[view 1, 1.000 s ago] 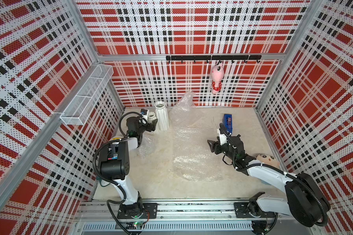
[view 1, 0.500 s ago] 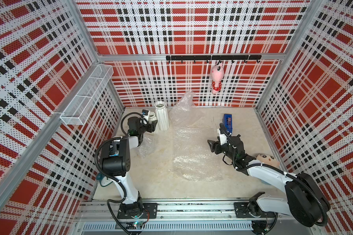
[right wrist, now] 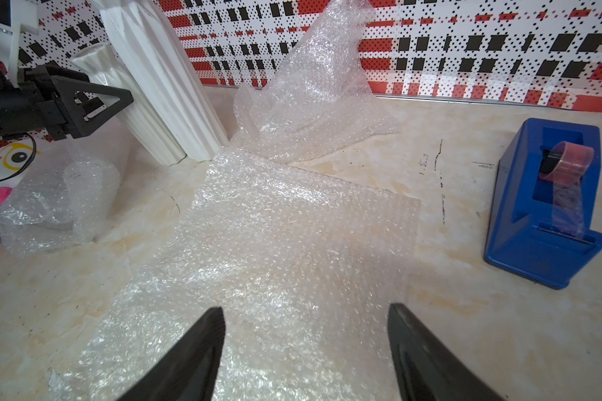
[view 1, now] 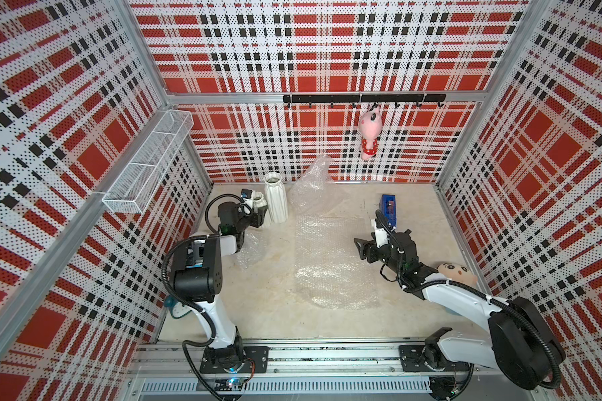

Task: Wrap vases in bubble wrap
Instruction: Pick up the vase from the center of the board, then place the vase in bubble wrap.

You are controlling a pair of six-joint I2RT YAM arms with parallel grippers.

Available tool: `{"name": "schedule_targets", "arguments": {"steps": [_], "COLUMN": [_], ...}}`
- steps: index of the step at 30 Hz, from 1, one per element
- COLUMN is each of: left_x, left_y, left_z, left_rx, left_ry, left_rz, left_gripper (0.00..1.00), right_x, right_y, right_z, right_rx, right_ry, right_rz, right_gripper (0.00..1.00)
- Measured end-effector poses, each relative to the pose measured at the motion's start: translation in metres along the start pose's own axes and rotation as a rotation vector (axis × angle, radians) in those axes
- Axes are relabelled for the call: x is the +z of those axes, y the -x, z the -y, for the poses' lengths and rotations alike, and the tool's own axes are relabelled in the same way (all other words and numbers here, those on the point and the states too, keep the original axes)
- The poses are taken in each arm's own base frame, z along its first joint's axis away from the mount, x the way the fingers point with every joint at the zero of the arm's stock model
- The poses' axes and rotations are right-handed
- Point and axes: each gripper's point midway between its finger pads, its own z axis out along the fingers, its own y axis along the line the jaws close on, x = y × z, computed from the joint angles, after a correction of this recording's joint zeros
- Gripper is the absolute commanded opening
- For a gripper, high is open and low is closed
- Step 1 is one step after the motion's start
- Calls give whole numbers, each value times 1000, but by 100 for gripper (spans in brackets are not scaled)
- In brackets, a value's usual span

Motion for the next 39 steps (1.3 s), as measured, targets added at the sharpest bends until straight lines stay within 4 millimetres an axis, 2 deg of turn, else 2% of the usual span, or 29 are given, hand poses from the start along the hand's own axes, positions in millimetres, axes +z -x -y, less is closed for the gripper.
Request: {"name": "schedule_targets", "arguments": {"steps": [6, 10, 14, 20, 24, 27, 29, 31, 34, 39], "left_x": [-30, -48, -72, -111, -139, -151, -154, -153, -149, -144], "left_y": [-1, 22, 48, 105, 143, 157, 157, 150, 132, 96], "left_z": [0, 5, 22, 74, 123, 162, 185, 213, 252, 304], "left_rx": [-64, -95, -107, -130, -176, -215, -236, -251, -266, -292], "left_ry": [113, 191, 249, 259, 202, 122, 67, -1, -89, -217], "left_rz": [13, 84, 169, 308, 380, 391, 379, 346, 286, 195], "left_gripper": [52, 52, 53, 52, 52, 52, 52, 53, 53, 52], "right_x": [0, 0, 0, -1, -5, -11, -14, -18, -25, -30], "right_y": [1, 0, 0, 3, 8, 9, 11, 13, 14, 15], "right_z": [0, -3, -8, -25, -44, -58, -68, -81, -100, -116], "right_rx": [-1, -3, -13, -84, -175, -241, -285, -347, -418, -465], "right_ry": [1, 8, 20, 63, 114, 160, 193, 232, 286, 325], "right_rz": [2, 1, 3, 22, 70, 110, 134, 167, 205, 234], "right_gripper": [77, 78, 78, 79, 80, 80, 81, 82, 82, 83]}}
